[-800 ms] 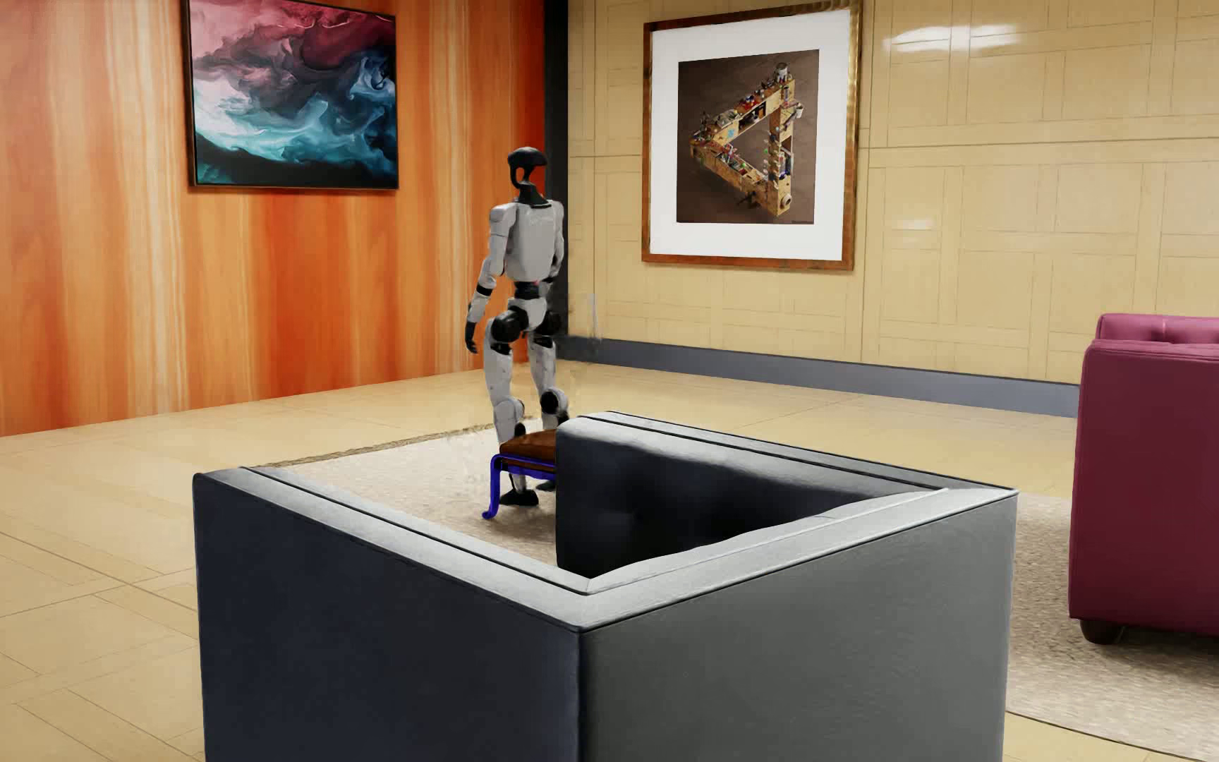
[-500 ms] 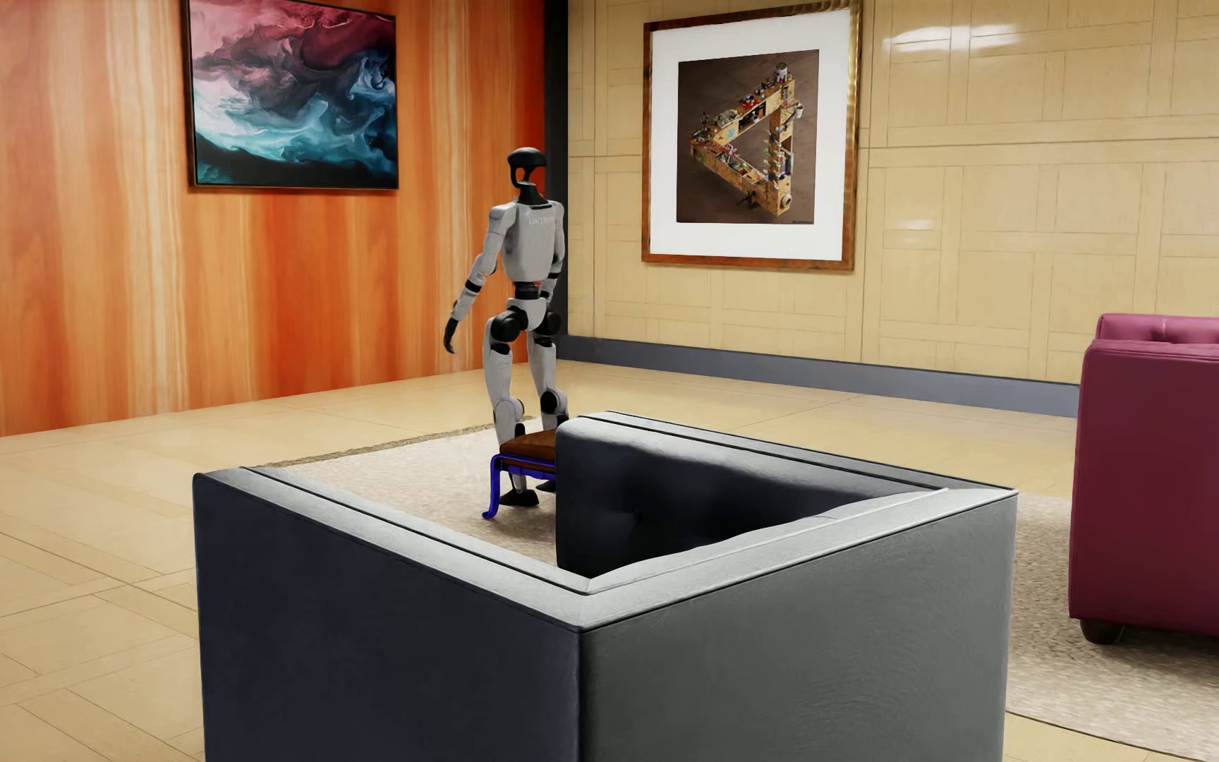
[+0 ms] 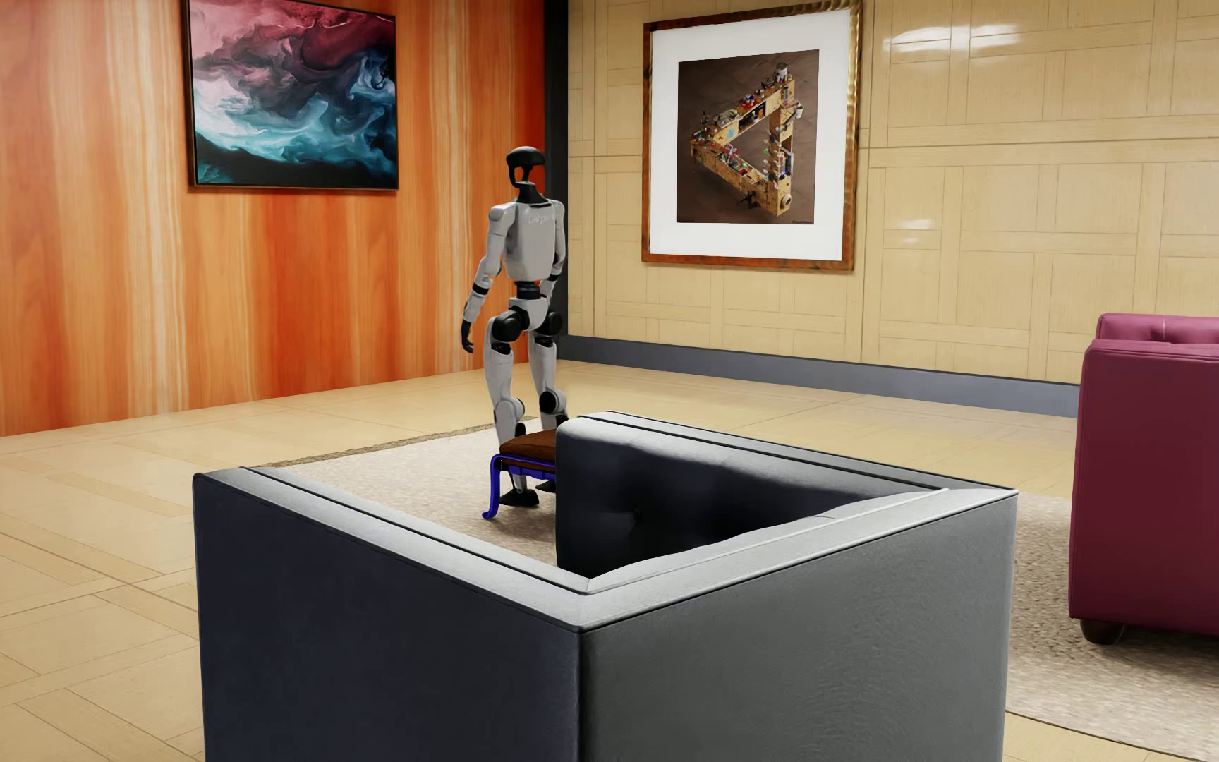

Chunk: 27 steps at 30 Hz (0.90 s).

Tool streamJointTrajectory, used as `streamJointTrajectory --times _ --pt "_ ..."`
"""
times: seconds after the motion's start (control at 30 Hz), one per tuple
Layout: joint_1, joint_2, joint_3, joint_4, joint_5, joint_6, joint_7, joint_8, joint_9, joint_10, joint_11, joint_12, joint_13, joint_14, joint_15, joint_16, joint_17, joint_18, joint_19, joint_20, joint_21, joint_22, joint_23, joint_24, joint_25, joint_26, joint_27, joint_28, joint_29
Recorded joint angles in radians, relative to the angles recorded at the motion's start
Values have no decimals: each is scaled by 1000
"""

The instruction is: Take a seat on the chair

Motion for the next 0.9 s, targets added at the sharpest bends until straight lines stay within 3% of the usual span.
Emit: streamJointTrajectory --times 0.13,0.3,0.37,0.4,0.47,0.53,0.6,0.7,0.77,0.9 --pt "-74 -81 -7 -4 -7 2 -14 7 74 101 109 -87 -75 -11 -9 41 -10 12 -7 -81 78 -69 -82 25 -26 -12 18 -102 34" --pt "-269 -320 -10 9 -45 4 -44 22 234 293 367 -250 -242 -29 -48 86 -63 -12 25 -217 203 -187 -196 68 -48 -36 1 -137 27" --pt "-354 -405 -9 20 -57 6 -51 25 317 369 433 -331 -310 -58 -51 102 -85 -19 41 -315 251 -232 -237 90 -44 -43 -3 -102 -31" --pt "-400 -457 -9 32 -51 16 -78 39 370 419 477 -395 -346 -117 -63 117 -93 -19 43 -305 275 -235 -241 87 -53 -124 -84 -149 -25" --pt "-489 -557 -9 56 -66 19 -83 44 447 503 557 -485 -418 -157 -71 126 -122 -28 68 -398 332 -252 -280 113 -61 -141 -102 -127 -41" --pt "-596 -672 -14 87 -87 27 -87 54 525 605 669 -579 -498 -146 -94 130 -167 -81 94 -483 391 -263 -349 149 -88 -164 -131 -102 -19" --pt "-718 -793 -19 118 -105 39 -100 66 601 730 798 -674 -579 -136 -125 143 -232 -128 120 -561 448 -278 -455 166 -105 -170 -164 -52 -13" --pt "-890 -985 -25 150 -140 42 -138 94 694 926 1006 -818 -669 -194 -177 221 -361 -172 167 -678 493 -403 -666 181 -94 -222 -244 51 -97" --pt "-1014 -1116 -29 162 -149 42 -168 120 749 1064 1138 -915 -742 -235 -208 305 -445 -184 189 -740 527 -526 -794 157 -52 -239 -275 184 -186" --pt "-1246 -1351 -28 177 -170 44 -235 163 824 1346 1404 -1096 -831 -315 -267 520 -633 -197 242 -881 558 -844 -1067 52 71 -254 -319 426 -372"
